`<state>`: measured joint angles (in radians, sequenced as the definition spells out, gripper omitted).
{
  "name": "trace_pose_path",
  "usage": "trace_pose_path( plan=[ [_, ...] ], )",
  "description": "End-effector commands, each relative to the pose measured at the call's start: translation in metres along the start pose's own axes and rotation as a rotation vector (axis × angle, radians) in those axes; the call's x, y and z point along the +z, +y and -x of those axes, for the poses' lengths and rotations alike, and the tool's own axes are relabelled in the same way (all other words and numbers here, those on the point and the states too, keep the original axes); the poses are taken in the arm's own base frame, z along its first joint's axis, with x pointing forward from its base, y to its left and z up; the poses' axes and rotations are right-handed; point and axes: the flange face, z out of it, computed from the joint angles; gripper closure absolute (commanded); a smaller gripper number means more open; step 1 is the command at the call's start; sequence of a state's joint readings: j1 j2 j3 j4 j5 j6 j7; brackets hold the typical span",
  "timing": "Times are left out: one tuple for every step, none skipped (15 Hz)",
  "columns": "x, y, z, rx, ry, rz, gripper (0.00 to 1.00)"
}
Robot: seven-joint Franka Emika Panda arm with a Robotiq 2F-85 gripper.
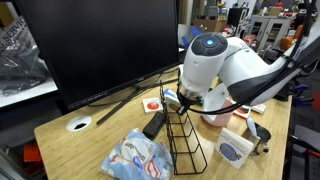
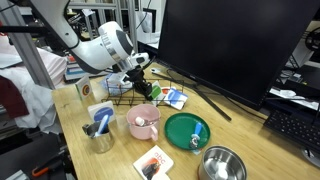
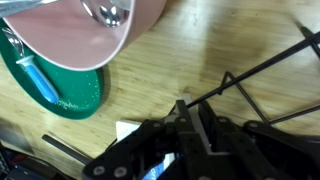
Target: Remove the book with some green from the book rack and put it on the table
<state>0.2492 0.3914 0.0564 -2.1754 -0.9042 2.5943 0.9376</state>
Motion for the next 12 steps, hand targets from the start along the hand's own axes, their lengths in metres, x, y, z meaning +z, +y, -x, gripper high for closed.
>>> trace_pose_path(
  plan=[
    [-0.006, 0.004, 0.009, 0.025, -0.02, -0.058, 0.96],
    [-0.007, 0.005, 0.01, 0.033, -0.023, -0.064, 0.96],
    [-0.008, 0.005, 0.011, 0.04, -0.025, -0.069, 0.96],
    [-0.01, 0.006, 0.011, 0.044, -0.025, -0.075, 0.96],
    [-0.012, 0.007, 0.011, 0.048, -0.024, -0.079, 0.96],
    [-0.013, 0.008, 0.011, 0.051, -0.021, -0.084, 0.96],
    [-0.015, 0.009, 0.011, 0.056, -0.021, -0.091, 0.96],
    [-0.017, 0.01, 0.01, 0.061, -0.017, -0.1, 0.96],
    [-0.02, 0.011, 0.008, 0.065, -0.012, -0.109, 0.96],
    [-0.024, 0.013, 0.007, 0.067, -0.005, -0.12, 0.96],
    [-0.027, 0.014, 0.005, 0.07, 0.001, -0.13, 0.96],
    [-0.032, 0.015, 0.003, 0.072, 0.009, -0.14, 0.96]
  ],
)
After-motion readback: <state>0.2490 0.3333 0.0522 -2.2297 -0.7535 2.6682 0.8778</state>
